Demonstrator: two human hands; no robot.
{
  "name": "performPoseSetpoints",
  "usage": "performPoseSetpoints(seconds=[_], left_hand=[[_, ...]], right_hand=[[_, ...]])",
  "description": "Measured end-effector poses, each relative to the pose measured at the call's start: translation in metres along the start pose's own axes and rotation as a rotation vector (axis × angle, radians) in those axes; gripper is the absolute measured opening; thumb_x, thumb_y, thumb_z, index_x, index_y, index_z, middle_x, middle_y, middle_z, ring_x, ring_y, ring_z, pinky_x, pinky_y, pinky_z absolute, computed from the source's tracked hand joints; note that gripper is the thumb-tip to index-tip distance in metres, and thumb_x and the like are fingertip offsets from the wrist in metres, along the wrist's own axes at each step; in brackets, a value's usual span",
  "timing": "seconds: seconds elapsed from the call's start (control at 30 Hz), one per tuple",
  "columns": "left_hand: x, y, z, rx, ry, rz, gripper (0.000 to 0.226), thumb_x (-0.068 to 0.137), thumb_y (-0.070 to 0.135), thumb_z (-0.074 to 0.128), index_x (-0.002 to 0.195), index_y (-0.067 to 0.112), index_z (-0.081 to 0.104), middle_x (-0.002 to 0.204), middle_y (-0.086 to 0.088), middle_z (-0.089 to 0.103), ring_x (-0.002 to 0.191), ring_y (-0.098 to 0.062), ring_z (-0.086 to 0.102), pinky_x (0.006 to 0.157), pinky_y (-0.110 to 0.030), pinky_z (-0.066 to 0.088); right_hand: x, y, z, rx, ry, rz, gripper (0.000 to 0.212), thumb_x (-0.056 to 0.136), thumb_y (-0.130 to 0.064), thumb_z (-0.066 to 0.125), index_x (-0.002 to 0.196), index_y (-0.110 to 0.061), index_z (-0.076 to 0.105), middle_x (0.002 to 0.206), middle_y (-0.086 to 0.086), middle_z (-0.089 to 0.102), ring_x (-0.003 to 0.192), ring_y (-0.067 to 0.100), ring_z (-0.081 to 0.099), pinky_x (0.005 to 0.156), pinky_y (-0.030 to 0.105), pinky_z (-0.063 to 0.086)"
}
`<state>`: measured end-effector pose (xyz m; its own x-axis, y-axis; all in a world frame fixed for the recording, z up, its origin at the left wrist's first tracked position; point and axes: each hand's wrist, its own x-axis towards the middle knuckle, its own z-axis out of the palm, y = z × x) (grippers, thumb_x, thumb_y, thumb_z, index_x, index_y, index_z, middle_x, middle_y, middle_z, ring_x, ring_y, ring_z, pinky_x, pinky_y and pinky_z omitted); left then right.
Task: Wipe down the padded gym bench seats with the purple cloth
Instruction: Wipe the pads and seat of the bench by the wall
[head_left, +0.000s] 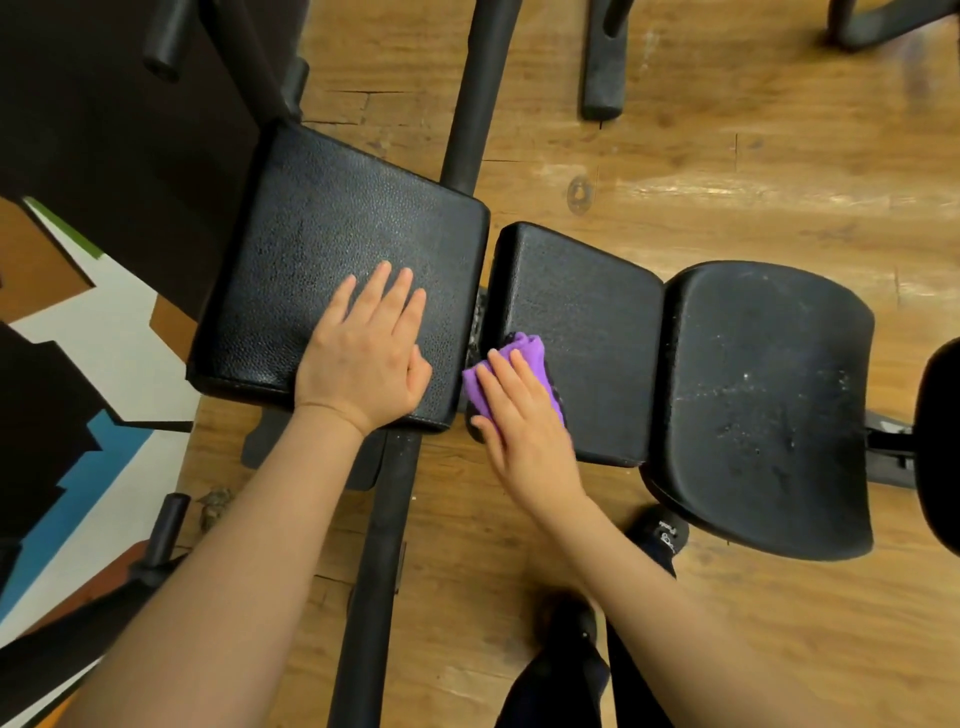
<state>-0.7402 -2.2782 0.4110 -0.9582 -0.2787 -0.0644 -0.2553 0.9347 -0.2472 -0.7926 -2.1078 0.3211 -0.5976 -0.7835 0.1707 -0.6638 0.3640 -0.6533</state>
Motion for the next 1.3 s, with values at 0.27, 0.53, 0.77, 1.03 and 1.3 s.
performPoseSetpoints(seconds=[0.27,0.53,0.77,1.03,1.3], left_hand=[[-0.001,0.0,0.002,0.011,0.0,0.0,0.058,0.08,0.027,0.035,0.124,-0.001,0.059,0.132,-0.02,0.056,0.125,-0.036,0.051,0.106,-0.047,0.026],[0.001,-0.001,0.002,0.02,-0.025,-0.005,0.059,0.079,0.027,0.035,0.124,0.0,0.06,0.133,-0.02,0.056,0.125,-0.036,0.051,0.106,-0.048,0.026],[0.002,-0.001,0.001,0.0,-0.021,-0.005,0.059,0.077,0.027,0.037,0.123,-0.001,0.061,0.132,-0.02,0.057,0.125,-0.036,0.052,0.106,-0.048,0.028],[0.002,0.0,0.002,-0.002,-0.016,-0.004,0.059,0.077,0.027,0.037,0.123,0.0,0.062,0.132,-0.019,0.057,0.124,-0.035,0.052,0.106,-0.048,0.028],[0.002,0.0,0.001,-0.002,-0.025,-0.002,0.059,0.078,0.027,0.036,0.123,0.0,0.061,0.132,-0.02,0.056,0.125,-0.036,0.051,0.106,-0.048,0.028]], right_hand=[[0.052,0.104,-0.039,0.08,0.047,0.471,0.046,0.097,-0.017,0.042,0.138,0.003,0.039,0.147,0.022,0.033,0.14,0.034,0.023,0.115,0.033,0.011],[0.177,0.072,-0.056,0.217,-0.111,0.323,0.032,0.099,-0.026,0.044,0.11,-0.007,0.068,0.106,0.004,0.067,0.102,0.019,0.057,0.077,0.023,0.035],[0.175,0.106,-0.073,0.375,-0.294,0.291,0.028,0.098,-0.019,0.048,0.118,-0.007,0.063,0.088,-0.001,0.056,0.082,0.008,0.049,0.068,0.011,0.037],[0.159,0.133,-0.078,0.343,-0.335,0.432,0.064,0.084,-0.054,0.032,0.119,-0.01,0.063,0.115,0.01,0.064,0.098,0.012,0.05,0.084,0.028,0.041],[0.198,0.064,-0.05,0.181,-0.31,0.141,0.026,0.096,-0.024,0.049,0.107,-0.007,0.066,0.107,0.012,0.065,0.1,0.023,0.056,0.084,0.029,0.039]])
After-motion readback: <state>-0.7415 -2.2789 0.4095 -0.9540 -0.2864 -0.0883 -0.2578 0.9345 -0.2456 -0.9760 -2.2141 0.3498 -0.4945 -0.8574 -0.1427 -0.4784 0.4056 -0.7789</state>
